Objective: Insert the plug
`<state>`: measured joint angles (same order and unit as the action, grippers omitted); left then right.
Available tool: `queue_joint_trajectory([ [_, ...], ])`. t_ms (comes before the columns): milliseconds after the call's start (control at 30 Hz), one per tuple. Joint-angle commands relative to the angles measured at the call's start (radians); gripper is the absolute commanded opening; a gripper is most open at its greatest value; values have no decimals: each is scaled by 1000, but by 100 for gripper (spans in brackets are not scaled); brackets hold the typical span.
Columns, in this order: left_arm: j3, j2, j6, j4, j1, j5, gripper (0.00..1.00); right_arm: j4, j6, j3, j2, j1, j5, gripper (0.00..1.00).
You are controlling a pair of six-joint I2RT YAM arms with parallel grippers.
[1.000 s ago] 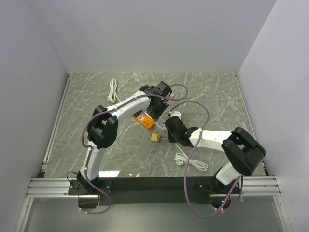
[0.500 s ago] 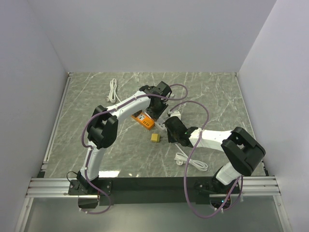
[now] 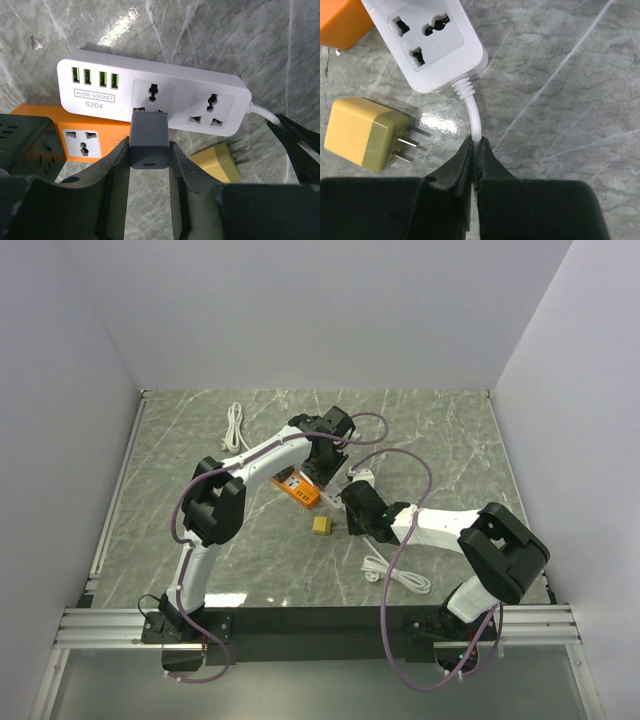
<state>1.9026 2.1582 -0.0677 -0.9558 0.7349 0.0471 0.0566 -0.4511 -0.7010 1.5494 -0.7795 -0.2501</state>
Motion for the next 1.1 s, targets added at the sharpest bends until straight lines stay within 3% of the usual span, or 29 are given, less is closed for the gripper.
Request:
queue_joint_trajectory([
  [0, 18, -4, 9, -9, -3, -15, 1, 58, -4, 1, 41, -12, 20, 0],
  [267, 127, 71, 32, -92, -19, -33, 1, 63, -6, 0, 43, -14, 18, 0],
  [1067, 118, 183, 34, -57, 3, -32, 1, 63, -3, -2, 46, -15, 23, 0],
])
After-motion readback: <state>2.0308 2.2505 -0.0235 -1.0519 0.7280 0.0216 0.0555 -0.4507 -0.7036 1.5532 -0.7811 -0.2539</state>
